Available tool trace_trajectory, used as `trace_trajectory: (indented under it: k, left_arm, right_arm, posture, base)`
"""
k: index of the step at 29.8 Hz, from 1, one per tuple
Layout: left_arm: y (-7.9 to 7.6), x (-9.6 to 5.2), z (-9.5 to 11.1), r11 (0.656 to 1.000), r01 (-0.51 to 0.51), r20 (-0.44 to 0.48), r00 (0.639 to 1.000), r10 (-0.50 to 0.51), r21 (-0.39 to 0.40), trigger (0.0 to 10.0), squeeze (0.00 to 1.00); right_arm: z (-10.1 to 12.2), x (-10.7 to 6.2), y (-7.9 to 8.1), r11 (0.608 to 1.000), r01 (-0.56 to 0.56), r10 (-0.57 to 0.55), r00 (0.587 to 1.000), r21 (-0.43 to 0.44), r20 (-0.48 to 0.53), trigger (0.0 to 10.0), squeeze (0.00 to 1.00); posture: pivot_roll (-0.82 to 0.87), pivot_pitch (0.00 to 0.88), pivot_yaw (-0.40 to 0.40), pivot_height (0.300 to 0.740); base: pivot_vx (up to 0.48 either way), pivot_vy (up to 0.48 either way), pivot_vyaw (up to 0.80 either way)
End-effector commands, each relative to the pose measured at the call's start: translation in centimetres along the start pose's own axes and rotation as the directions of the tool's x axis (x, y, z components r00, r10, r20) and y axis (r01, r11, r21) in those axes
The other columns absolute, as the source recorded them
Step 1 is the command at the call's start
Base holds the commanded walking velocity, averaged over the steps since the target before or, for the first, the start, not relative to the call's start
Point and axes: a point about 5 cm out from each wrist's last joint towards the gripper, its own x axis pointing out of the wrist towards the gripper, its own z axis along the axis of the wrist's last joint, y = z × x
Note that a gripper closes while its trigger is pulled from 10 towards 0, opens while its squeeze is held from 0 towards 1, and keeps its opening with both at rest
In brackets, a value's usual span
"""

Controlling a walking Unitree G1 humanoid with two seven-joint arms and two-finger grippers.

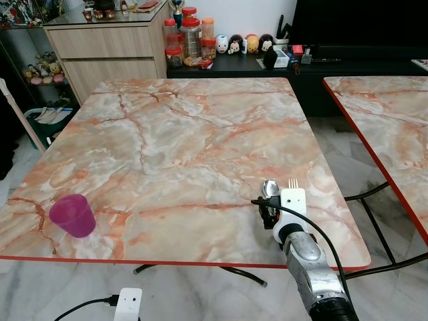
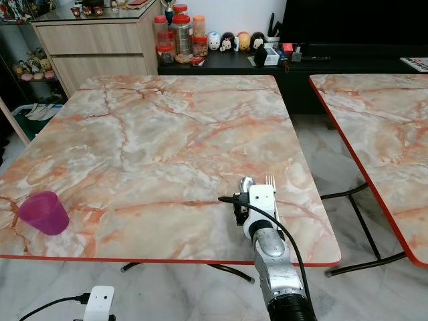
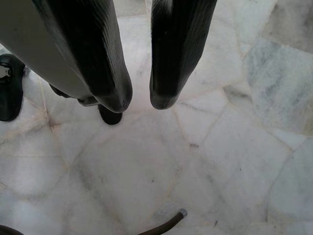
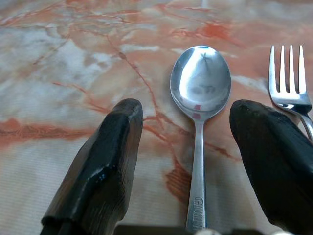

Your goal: Setting the table

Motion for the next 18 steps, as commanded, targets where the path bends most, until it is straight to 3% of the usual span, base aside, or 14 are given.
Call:
trace_trajectory:
  k: [1, 13, 14, 15, 18]
  left_arm:
    - [0.2, -0.1, -0.5, 1.000, -0.003, -0.023, 1.000, 0.003, 0.007, 10.0, 0.00]
    - [0.0, -0.1, -0.8, 1.000, 0.004, -0.033, 0.999, -0.004, 0.011, 10.0, 0.00]
    - [0.0, -0.1, -0.8, 1.000, 0.004, -0.034, 0.999, -0.004, 0.009, 10.0, 0.00]
    - [0.0, -0.1, -0.8, 1.000, 0.004, -0.034, 0.999, -0.004, 0.009, 10.0, 0.00]
    - [0.0, -0.1, -0.9, 1.000, 0.005, -0.035, 0.999, -0.005, 0.008, 10.0, 0.00]
  right_arm:
    - [0.1, 0.2, 0.1, 1.000, 0.004, -0.004, 1.000, 0.000, -0.011, 10.0, 0.00]
    - [-1.2, 0.2, -0.3, 1.000, 0.024, -0.023, 0.996, 0.008, -0.090, 10.0, 0.00]
    - [-1.3, 0.2, -0.3, 1.000, 0.024, -0.023, 0.995, 0.009, -0.095, 9.0, 0.00]
    - [-1.3, 0.2, -0.2, 1.000, 0.011, -0.010, 0.996, 0.011, -0.094, 0.0, 0.00]
    - [-1.2, 0.2, 0.0, 1.000, -0.002, 0.002, 0.997, 0.011, -0.083, 0.0, 0.00]
  posture:
    - [-0.06, 0.000, 0.012, 0.740]
    - [-0.07, 0.000, 0.013, 0.740]
    - [-0.07, 0.000, 0.013, 0.740]
    - [-0.07, 0.000, 0.013, 0.740]
    - [-0.07, 0.000, 0.012, 0.740]
  base:
    - [0.000, 0.000, 0.00]
    - [0.000, 0.000, 0.00]
    - [0.000, 0.000, 0.00]
    - [0.000, 0.000, 0.00]
    - [0.000, 0.000, 0.00]
